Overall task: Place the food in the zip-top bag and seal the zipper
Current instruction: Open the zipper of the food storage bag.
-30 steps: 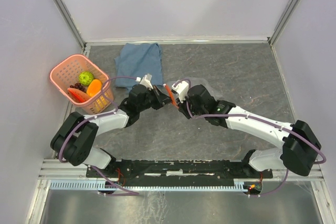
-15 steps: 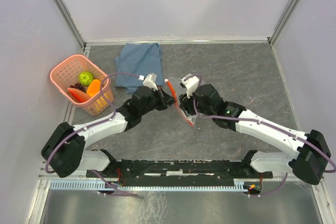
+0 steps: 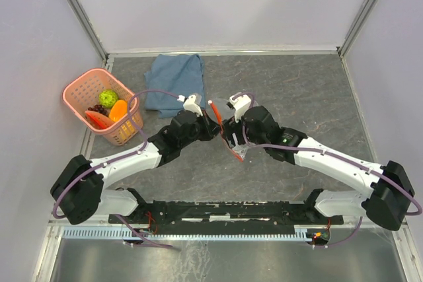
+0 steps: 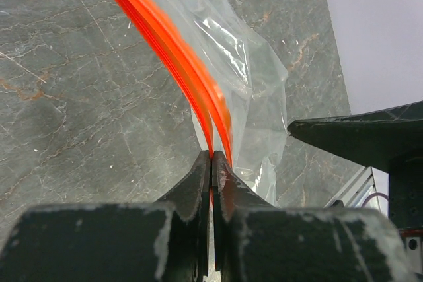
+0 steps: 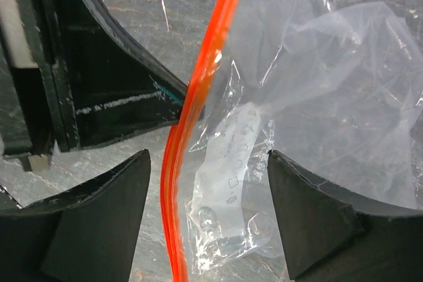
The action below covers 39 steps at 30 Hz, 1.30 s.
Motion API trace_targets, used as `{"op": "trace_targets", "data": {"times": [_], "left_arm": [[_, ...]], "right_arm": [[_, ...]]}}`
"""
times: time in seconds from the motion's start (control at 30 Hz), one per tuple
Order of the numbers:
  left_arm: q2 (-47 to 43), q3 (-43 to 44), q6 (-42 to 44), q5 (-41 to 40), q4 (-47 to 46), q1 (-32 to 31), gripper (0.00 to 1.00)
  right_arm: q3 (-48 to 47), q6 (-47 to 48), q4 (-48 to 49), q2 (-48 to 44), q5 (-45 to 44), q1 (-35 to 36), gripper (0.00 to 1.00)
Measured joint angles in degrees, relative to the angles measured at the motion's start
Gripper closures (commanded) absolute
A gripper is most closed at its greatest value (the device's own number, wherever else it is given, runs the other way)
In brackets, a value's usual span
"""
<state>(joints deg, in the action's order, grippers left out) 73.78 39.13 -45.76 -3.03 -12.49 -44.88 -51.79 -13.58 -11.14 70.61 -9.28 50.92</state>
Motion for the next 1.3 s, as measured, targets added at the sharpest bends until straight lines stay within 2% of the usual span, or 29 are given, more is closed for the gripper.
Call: {"op": "trace_targets", "data": {"times": [0.37,0.67,1.1,1.3], "left_arm": [[0.00,0.11,0.02,-0.50,0.09,-0.63,0.97],[0.00,0.26,0.02,-1.53,0.22,-1.14,0.97],[0.66,0.46,-0.04,-2.03,0.50,-1.27,0.97],[0.85,0.46,-0.09,-2.80,0.72,-1.49,0.97]], "right_arm": [[3.80,0.17,0.44,0.42,0.44,0.00,0.24],[4.44,0.00,0.37,1.51,-4.76,0.00,0.32],[5.92,0.44,4.52,2.97,-5.79,1.16,0.33],[5.95,1.33,7.23,6.47,-7.19,2.34,0.41]]}}
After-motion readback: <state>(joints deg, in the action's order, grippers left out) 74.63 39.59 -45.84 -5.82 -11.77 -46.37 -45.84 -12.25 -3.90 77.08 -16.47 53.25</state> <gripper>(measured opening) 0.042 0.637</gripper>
